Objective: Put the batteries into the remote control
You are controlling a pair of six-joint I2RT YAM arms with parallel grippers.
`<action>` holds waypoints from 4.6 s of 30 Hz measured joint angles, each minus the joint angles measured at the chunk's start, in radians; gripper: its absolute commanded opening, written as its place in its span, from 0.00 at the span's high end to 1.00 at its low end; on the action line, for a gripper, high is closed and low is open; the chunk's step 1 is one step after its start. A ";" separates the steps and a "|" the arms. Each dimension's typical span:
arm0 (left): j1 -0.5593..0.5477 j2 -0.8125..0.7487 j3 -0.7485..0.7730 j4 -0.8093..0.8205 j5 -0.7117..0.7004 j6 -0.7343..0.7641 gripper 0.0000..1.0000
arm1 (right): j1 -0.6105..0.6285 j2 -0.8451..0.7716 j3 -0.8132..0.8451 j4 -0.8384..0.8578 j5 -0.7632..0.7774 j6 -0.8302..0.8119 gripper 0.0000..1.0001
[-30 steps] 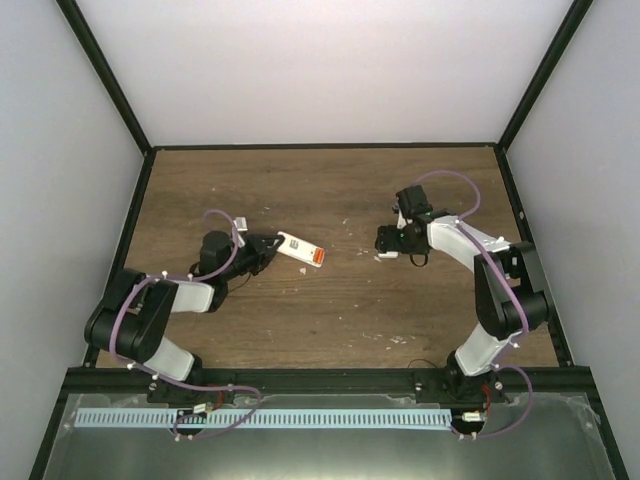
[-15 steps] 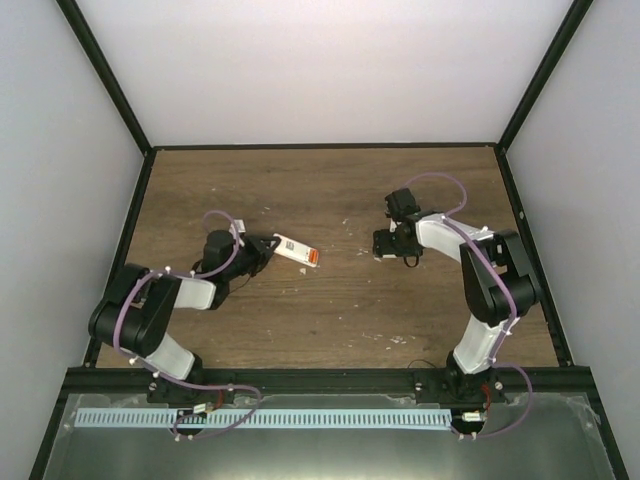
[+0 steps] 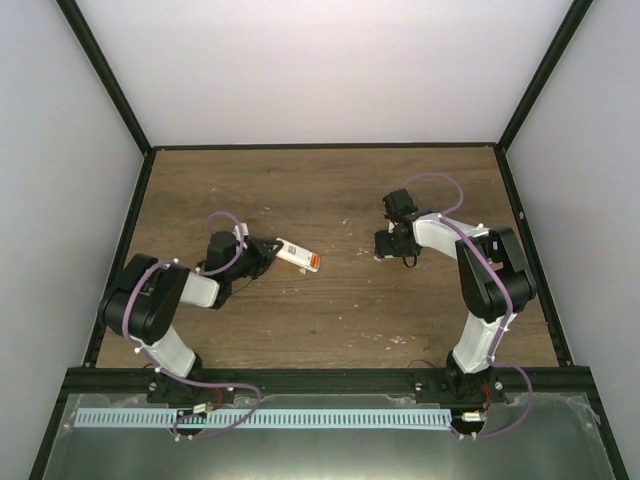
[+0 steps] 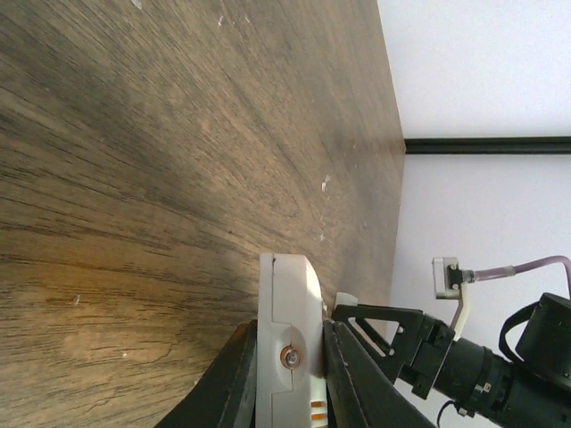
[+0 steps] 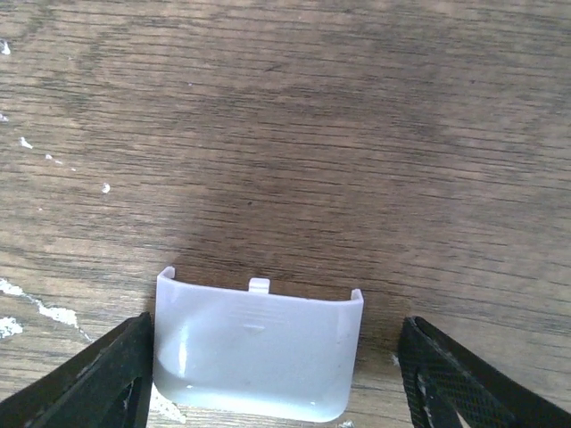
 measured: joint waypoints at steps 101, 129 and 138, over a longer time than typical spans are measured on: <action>0.001 0.186 0.042 0.108 0.379 0.195 1.00 | 0.333 -0.063 -0.129 0.237 -0.486 -0.404 0.52; 0.001 0.186 0.042 0.092 0.382 0.198 1.00 | 0.346 -0.061 -0.132 0.216 -0.483 -0.404 0.52; 0.001 0.186 0.042 0.086 0.386 0.198 1.00 | 0.347 -0.062 -0.129 0.183 -0.483 -0.381 0.52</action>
